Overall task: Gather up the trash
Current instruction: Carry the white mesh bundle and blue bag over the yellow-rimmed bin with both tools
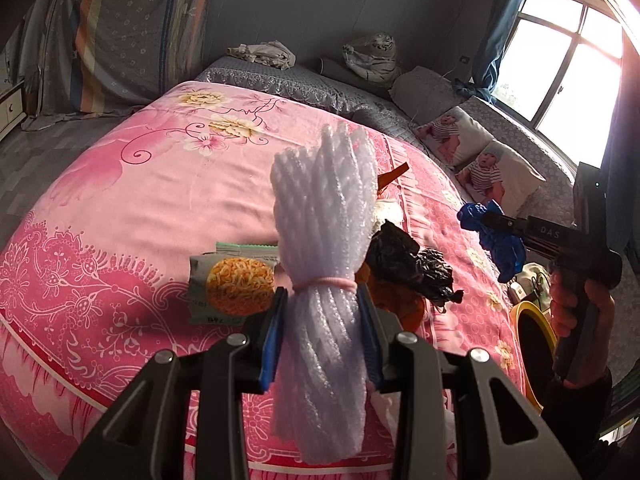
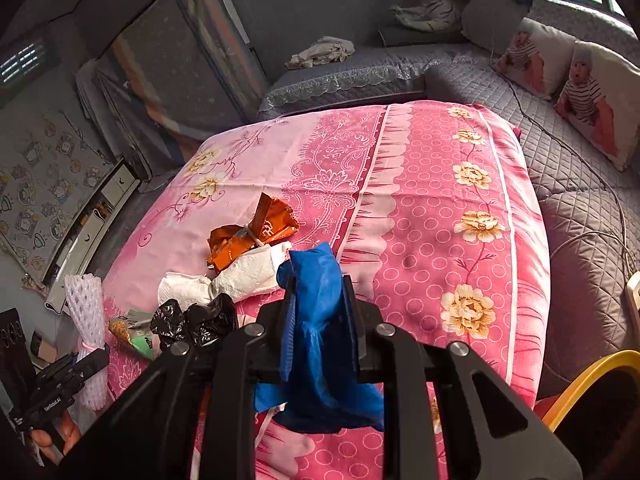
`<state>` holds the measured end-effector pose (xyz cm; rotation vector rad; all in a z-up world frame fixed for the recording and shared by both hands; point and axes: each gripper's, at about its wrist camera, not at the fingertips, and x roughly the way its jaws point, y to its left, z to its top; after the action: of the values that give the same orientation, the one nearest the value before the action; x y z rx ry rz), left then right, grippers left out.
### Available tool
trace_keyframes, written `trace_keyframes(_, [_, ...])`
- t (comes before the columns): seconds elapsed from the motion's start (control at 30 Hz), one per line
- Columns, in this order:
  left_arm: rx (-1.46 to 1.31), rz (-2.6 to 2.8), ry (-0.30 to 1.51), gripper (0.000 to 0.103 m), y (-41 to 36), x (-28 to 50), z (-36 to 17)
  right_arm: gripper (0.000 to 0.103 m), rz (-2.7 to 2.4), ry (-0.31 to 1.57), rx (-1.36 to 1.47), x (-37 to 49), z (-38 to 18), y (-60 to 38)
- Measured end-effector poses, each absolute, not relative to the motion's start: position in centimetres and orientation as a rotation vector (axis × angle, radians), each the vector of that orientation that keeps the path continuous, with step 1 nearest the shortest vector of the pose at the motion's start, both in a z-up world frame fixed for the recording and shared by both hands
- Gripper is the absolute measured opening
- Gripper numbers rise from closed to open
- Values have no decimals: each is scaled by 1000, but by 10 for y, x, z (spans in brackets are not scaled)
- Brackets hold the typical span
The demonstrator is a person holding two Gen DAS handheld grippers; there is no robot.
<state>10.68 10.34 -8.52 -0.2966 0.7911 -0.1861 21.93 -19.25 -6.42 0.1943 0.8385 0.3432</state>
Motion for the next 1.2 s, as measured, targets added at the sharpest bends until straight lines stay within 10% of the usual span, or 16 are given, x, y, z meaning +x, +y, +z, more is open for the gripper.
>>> trace_keyframes(1.2, [-141,-446,815,32,-19,114,-70,19,195,780,405,128,-74,-305])
